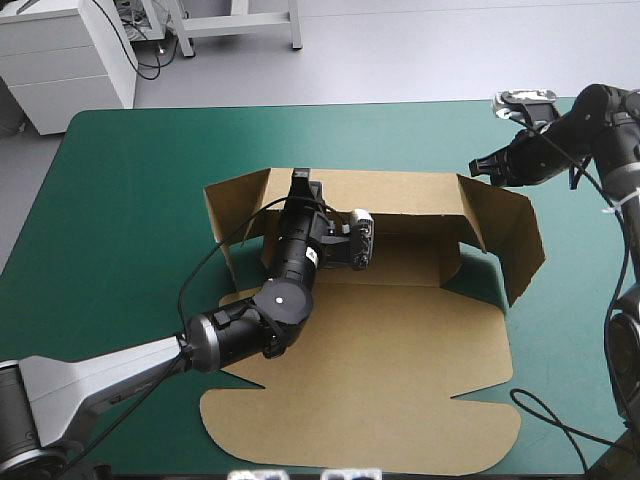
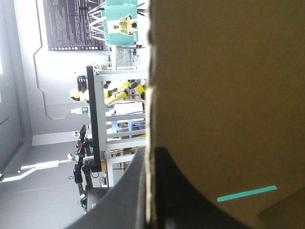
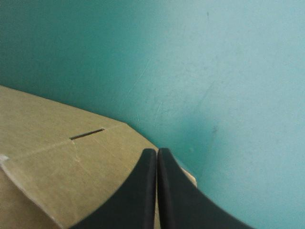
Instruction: Fold the box
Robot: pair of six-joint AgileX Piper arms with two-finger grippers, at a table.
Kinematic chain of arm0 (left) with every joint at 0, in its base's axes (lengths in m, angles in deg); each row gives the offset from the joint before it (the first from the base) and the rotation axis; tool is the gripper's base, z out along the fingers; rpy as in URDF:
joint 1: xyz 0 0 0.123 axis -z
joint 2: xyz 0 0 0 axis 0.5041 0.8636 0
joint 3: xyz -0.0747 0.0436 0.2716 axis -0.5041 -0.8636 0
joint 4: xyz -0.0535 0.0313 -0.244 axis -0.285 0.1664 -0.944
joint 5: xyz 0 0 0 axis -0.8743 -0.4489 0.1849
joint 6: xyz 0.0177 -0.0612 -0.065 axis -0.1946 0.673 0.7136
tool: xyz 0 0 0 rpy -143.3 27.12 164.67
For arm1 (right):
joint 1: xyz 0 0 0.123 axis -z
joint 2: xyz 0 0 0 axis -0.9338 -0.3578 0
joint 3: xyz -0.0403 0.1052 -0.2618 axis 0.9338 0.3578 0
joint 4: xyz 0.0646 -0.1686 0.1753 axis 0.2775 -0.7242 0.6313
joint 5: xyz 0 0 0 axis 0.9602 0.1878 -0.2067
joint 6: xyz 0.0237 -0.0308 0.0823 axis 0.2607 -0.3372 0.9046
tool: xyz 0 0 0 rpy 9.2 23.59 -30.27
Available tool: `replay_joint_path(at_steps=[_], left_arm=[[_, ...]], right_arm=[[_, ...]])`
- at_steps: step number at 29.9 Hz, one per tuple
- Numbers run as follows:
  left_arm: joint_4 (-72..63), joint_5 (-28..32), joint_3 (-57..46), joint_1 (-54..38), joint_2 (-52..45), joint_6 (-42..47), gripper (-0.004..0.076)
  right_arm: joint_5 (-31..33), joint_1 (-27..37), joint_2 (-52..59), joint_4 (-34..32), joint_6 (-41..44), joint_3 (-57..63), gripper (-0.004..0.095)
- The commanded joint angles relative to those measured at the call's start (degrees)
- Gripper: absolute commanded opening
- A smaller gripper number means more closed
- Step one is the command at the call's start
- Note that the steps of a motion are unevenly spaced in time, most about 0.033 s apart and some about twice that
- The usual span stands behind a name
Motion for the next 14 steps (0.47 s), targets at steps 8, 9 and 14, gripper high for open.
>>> replay_joint_path(at_steps=[8, 9, 14], left_arm=[[4.19, -1.43, 1.52, 0.05, -2.81, 0.05, -0.0008], [4.19, -1.34, 1.52, 0.05, -2.81, 0.05, -0.0008], [4.19, -1.29, 1.52, 0.05, -2.81, 0.05, -0.0008]], right_arm=[[0.98, -0.09, 8.11, 4.69, -1.18, 6.73, 0.0000], [0.98, -0.09, 8.92, 5.14, -1.18, 7.46, 0.0000], [0.98, -0.09, 13.85, 6.01, -2.71, 13.59, 0.0000]])
